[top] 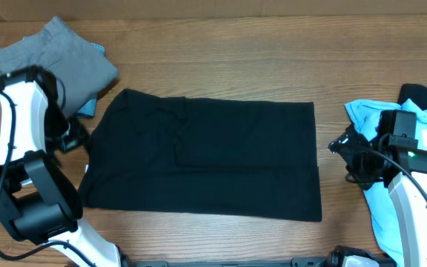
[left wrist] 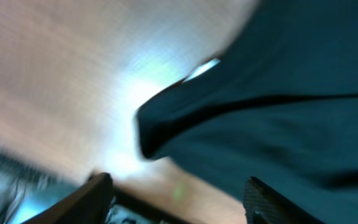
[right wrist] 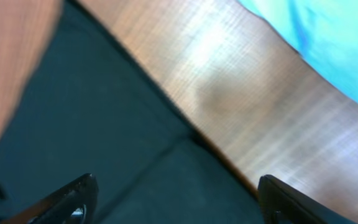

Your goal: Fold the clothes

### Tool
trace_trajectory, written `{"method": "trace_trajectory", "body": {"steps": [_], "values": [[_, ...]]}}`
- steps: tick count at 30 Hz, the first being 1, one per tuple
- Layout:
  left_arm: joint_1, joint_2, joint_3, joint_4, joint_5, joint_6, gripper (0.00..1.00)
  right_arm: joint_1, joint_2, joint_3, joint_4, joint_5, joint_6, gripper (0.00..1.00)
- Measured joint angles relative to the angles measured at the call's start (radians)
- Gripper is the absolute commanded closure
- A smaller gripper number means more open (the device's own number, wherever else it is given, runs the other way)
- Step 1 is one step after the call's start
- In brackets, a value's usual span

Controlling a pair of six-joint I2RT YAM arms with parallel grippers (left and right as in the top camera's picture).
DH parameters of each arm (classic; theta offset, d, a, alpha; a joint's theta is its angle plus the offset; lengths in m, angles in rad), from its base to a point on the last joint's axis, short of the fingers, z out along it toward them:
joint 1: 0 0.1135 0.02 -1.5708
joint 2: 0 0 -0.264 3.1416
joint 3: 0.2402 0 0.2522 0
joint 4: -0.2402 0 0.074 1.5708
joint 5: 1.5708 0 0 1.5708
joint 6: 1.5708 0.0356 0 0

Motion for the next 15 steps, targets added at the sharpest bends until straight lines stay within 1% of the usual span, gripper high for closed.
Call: {"method": "trace_trajectory", "body": {"steps": [3,5,7,9,11,15], "values": [[-0.055,-0.002,0.101,0.083,0.114,0.087,0.16,0.000,0.000,0.009,0.028,-0.036,-0.014,0.12],[-0.102,-0.004,0.127,0.161,0.184,0.146,0.15,0.000,0.000,0.009,0.031,-0.054,-0.019,0.12],[-0.150,-0.004,0.132,0.235,0.227,0.184,0.16,0.000,0.000,0.009,0.034,-0.072,-0.022,0.12],[-0.192,-0.004,0.132,0.309,0.245,0.208,0.20,0.000,0.000,0.009,0.029,-0.084,-0.024,0.12],[-0.228,-0.004,0.132,0.371,0.259,0.223,0.28,0.000,0.000,0.009,0.018,-0.095,-0.027,0.12],[-0.247,0.008,0.132,0.493,0.275,0.226,0.38,0.000,0.000,0.009,0.006,-0.107,-0.029,0.12]]}}
